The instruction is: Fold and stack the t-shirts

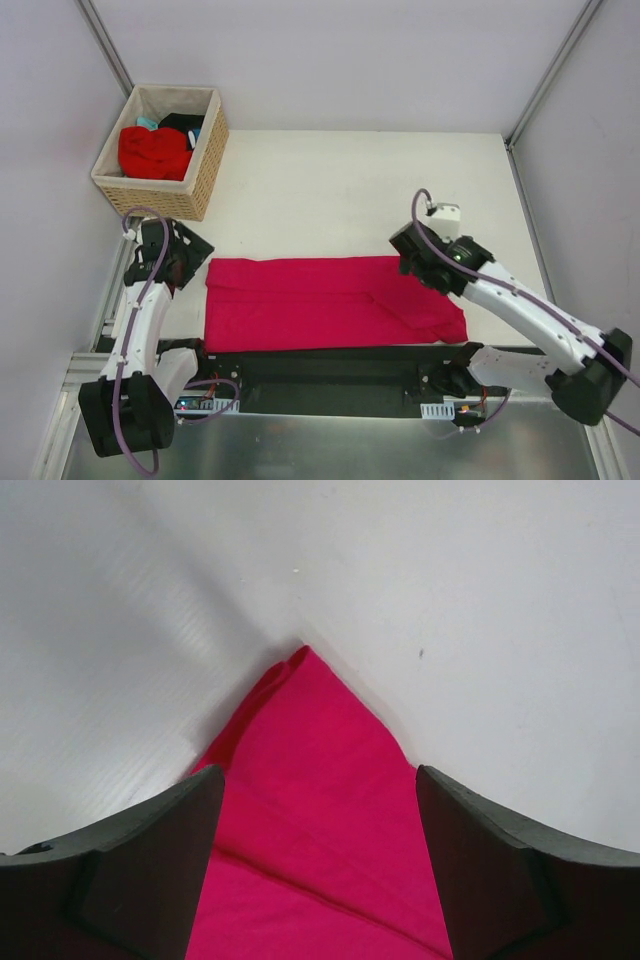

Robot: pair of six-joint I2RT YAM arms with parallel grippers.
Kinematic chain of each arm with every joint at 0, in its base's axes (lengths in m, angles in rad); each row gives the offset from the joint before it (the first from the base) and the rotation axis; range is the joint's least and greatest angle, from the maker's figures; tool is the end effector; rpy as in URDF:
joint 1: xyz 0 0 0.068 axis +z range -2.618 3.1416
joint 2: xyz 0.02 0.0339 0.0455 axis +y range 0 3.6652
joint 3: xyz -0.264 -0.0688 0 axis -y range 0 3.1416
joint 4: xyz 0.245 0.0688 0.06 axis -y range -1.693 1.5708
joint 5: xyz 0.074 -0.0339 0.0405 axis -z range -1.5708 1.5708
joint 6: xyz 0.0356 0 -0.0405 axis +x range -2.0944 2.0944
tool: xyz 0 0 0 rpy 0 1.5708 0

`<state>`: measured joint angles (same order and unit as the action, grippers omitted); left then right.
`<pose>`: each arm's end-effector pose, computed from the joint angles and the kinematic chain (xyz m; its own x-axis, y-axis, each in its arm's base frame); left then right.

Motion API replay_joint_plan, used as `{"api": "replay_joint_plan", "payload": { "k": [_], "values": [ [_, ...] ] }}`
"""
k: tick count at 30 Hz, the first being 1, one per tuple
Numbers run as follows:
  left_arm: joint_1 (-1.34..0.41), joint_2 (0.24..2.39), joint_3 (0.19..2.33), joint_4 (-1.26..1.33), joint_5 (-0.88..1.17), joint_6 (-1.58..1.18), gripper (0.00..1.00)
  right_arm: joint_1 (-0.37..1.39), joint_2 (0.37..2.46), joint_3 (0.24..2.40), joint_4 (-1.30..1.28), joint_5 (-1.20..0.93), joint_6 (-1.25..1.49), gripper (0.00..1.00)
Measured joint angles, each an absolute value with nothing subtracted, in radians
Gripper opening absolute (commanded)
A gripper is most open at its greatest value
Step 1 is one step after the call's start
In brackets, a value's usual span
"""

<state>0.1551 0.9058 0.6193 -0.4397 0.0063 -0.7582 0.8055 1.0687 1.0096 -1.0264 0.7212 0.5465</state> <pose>0.1888 0.0293 0.2368 -0.3733 -0.7543 -0.5400 -0.5599 0.6473 -0.5172 0.1472 0.1193 0.3012 -0.6941 -0.1592 -0.7021 0.0380 0.9658 -0.2566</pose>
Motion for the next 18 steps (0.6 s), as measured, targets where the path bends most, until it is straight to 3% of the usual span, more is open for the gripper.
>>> {"api": "replay_joint_plan", "payload": {
  "k": [9,18],
  "values": [
    [0.110,1.007,0.636,-0.266,0.216,-0.751,0.77,0.638,1.452,1.016,-0.613,0.590,0.369,0.91],
    [0.017,1.106,0.588,0.023,0.339,-0.776,0.76,0.491,1.552,1.071,-0.503,0.526,0.275,0.91]
  ]
}}
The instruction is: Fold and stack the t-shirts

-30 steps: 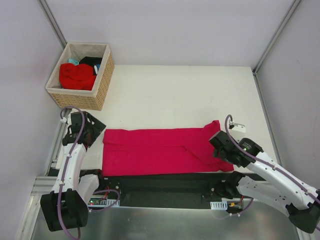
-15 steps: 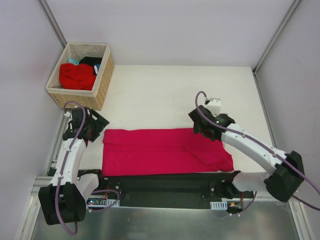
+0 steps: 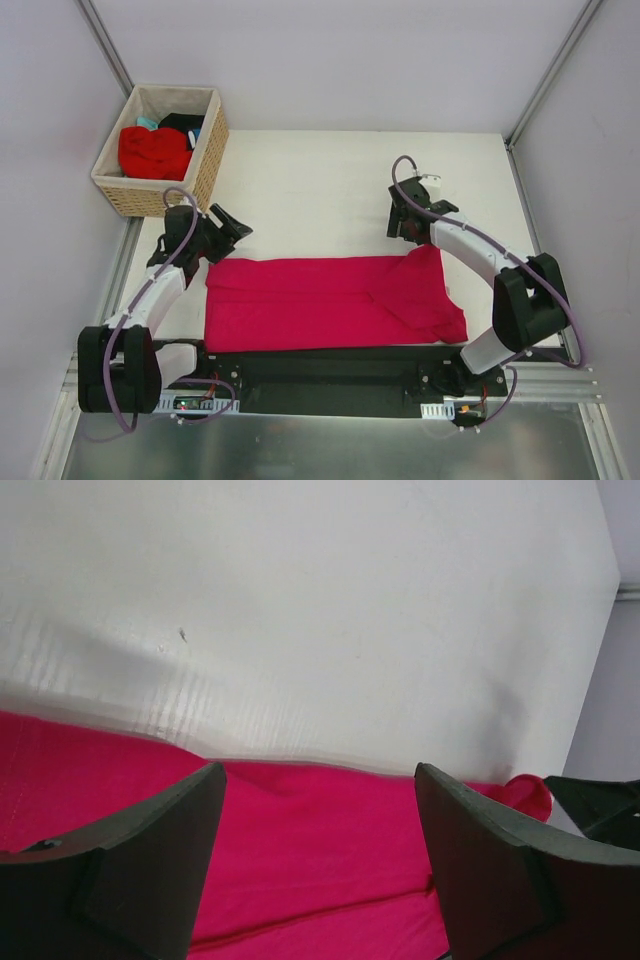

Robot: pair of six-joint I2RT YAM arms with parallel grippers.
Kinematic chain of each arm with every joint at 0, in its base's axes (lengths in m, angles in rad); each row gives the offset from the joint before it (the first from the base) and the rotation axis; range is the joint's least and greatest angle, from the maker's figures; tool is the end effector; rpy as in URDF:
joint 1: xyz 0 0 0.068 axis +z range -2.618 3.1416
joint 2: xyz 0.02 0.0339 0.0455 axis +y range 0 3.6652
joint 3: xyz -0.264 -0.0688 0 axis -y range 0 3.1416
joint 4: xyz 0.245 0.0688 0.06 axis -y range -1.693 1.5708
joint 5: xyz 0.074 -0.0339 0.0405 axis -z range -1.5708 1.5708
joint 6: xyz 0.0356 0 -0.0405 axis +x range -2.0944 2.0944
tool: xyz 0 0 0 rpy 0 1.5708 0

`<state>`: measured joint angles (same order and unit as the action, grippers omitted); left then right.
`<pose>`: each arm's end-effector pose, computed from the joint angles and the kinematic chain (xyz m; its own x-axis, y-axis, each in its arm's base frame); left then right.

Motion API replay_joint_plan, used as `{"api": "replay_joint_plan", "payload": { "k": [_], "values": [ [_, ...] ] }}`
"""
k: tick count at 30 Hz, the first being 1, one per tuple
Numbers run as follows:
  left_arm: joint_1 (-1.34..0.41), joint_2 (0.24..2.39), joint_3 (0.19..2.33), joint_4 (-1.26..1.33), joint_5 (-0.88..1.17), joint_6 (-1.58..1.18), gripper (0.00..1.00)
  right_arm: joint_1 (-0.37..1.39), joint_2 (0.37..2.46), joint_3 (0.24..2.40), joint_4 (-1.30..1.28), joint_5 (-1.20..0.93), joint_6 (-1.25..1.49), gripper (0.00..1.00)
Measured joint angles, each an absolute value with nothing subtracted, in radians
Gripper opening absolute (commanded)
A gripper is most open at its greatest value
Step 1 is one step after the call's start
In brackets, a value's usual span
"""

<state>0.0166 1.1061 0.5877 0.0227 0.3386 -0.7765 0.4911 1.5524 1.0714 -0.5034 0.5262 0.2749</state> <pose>0.2390 -0.0079 0.2291 -0.5330 -0.6699 -0.5168 -0.1360 0.6707 -0.7291 0.2889 0.1342 0.2300 -0.7511 -0.1355 -0.6461 0.0428 0.9667 -0.2524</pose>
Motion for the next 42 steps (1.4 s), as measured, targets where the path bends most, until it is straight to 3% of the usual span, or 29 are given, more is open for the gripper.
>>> {"api": "replay_joint_plan", "payload": {
  "k": [13,29,38,42],
  "values": [
    [-0.020,1.147,0.491,0.086,0.332,-0.820,0.76,0.410,1.603,1.134,-0.475,0.489,0.240,0.91],
    [-0.020,1.137,0.474,0.075,0.303,-0.818,0.75,0.310,1.519,0.958,-0.465,0.497,0.281,0.87],
    [-0.020,1.137,0.474,0.068,0.294,-0.816,0.75,0.310,1.518,0.958,-0.469,0.523,0.303,0.54],
    [-0.020,1.137,0.474,0.066,0.283,-0.815,0.76,0.308,1.517,0.958,-0.470,0.536,0.311,0.31]
  ]
}}
